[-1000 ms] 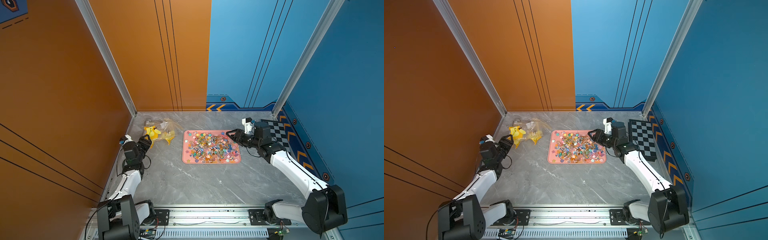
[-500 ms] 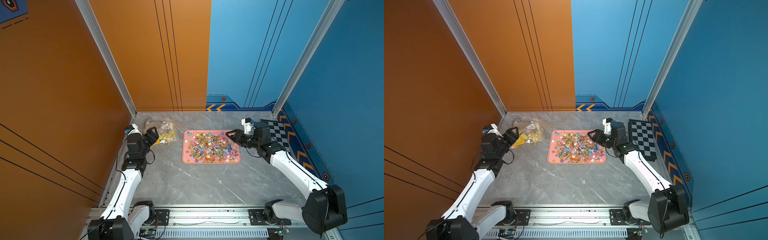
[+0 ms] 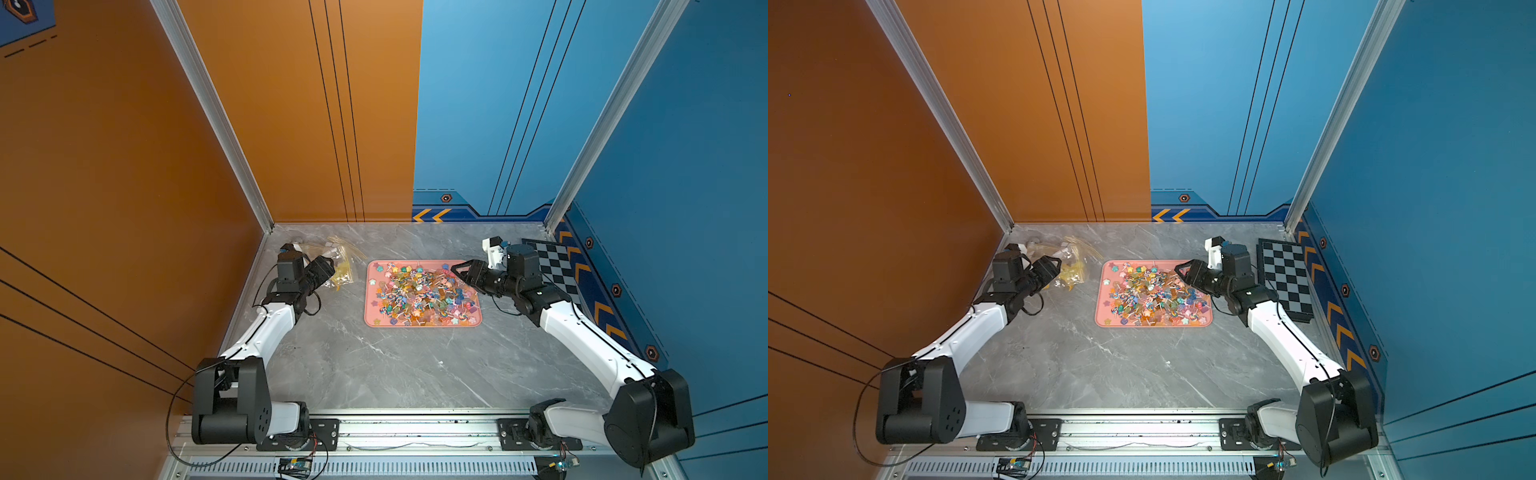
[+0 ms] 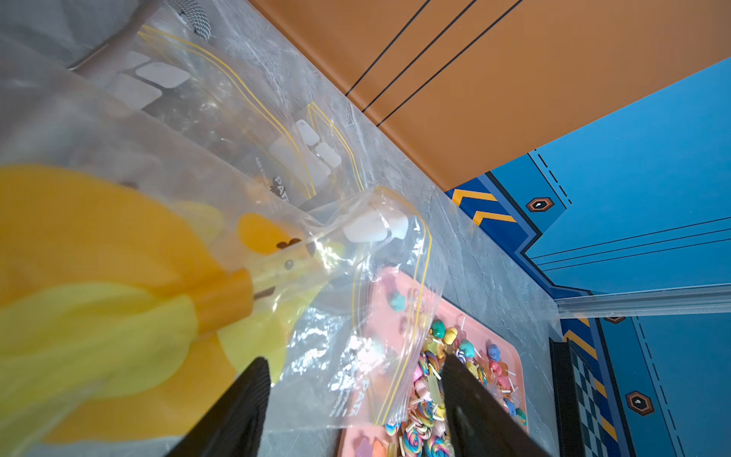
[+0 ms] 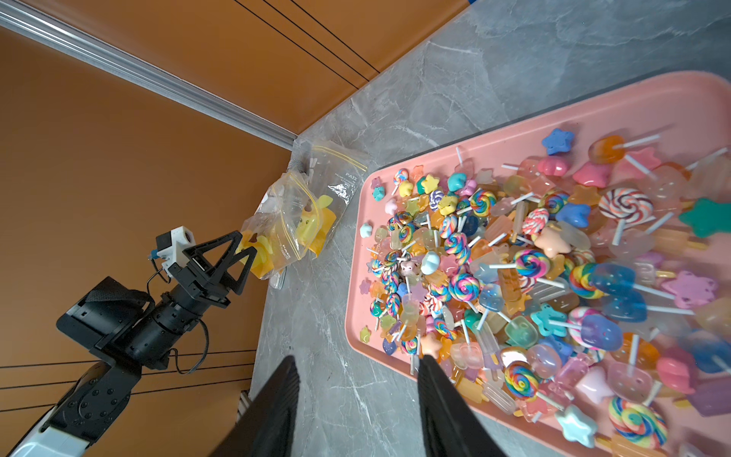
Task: Pour candies out of the ziploc bag
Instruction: Place the ziploc bag in the ziploc bag.
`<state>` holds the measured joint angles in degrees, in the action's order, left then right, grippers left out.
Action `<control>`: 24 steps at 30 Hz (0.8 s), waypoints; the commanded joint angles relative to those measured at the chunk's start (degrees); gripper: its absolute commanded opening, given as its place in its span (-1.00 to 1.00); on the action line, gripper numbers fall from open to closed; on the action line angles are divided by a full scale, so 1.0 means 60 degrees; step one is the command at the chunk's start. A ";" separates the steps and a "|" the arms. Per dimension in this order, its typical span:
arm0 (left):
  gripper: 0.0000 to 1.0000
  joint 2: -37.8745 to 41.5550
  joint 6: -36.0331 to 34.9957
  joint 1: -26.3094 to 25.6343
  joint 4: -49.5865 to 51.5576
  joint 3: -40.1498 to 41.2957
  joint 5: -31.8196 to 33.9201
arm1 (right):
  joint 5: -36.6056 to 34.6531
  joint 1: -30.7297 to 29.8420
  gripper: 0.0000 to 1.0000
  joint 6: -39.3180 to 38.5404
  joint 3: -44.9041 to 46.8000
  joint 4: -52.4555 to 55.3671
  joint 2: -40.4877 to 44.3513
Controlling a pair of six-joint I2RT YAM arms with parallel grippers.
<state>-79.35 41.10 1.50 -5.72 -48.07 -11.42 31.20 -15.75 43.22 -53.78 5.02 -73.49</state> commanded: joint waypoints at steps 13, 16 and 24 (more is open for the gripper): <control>0.39 -0.1879 -0.0088 0.0406 -0.0451 -0.0745 -0.0419 | -0.0061 0.0240 0.02 -0.0304 0.0101 0.0207 -0.0026; 0.39 -0.2114 -0.0054 0.0475 -0.0520 -0.0867 -0.0428 | -0.0044 0.0256 0.02 -0.0305 0.0086 0.0219 -0.0060; 0.38 -0.2491 0.0052 0.0591 -0.0854 -0.0952 -0.0481 | -0.0059 0.0266 0.02 -0.0275 0.0045 0.0217 -0.0091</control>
<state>-93.10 41.19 4.51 -9.63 -52.23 -13.17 31.20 -14.55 42.81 -53.76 5.19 -73.52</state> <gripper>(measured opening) 0.693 0.510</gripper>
